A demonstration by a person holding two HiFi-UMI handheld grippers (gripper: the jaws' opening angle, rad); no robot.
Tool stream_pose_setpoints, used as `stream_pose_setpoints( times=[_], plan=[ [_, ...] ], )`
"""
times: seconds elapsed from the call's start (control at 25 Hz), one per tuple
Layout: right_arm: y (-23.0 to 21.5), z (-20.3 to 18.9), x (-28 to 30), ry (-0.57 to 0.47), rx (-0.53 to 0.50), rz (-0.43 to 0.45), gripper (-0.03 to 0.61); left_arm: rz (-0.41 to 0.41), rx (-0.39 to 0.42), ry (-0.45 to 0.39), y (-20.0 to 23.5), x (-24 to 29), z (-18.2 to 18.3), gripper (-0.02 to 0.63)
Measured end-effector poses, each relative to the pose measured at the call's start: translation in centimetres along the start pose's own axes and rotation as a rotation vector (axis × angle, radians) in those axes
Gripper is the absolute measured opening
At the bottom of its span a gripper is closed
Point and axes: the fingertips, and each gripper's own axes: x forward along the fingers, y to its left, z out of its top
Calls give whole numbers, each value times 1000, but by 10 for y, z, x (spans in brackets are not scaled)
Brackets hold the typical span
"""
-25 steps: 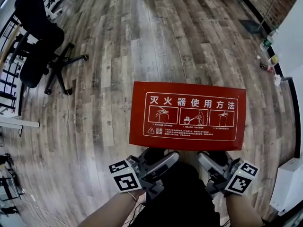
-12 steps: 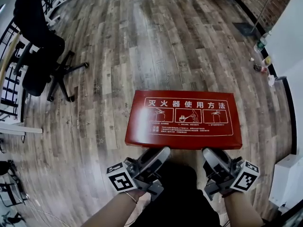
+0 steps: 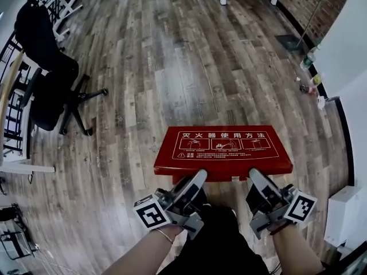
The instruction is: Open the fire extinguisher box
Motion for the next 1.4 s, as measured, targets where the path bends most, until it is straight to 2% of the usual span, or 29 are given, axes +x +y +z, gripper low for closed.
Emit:
stream_pose_setpoints(
  times=[0.24, 0.44, 0.76, 0.92, 1.08, 1.4],
  plan=[
    [23, 37, 24, -3, 39, -65, 77, 41, 7, 65, -23, 34, 33, 67],
    [24, 42, 31, -16, 58, -107, 77, 103, 0, 94, -22, 38, 41, 67],
    [29, 46, 34, -35, 79, -118, 77, 137, -49, 107, -23, 40, 43, 67],
    [29, 50, 34, -16, 103, -116, 75, 179, -153, 86, -23, 44, 39, 69],
    [31, 59, 42, -5, 123, -110, 69, 189, -189, 49, -29, 54, 49, 69],
    [35, 81, 61, 24, 147, -127, 60, 215, -190, -30, -36, 77, 70, 69]
  ],
)
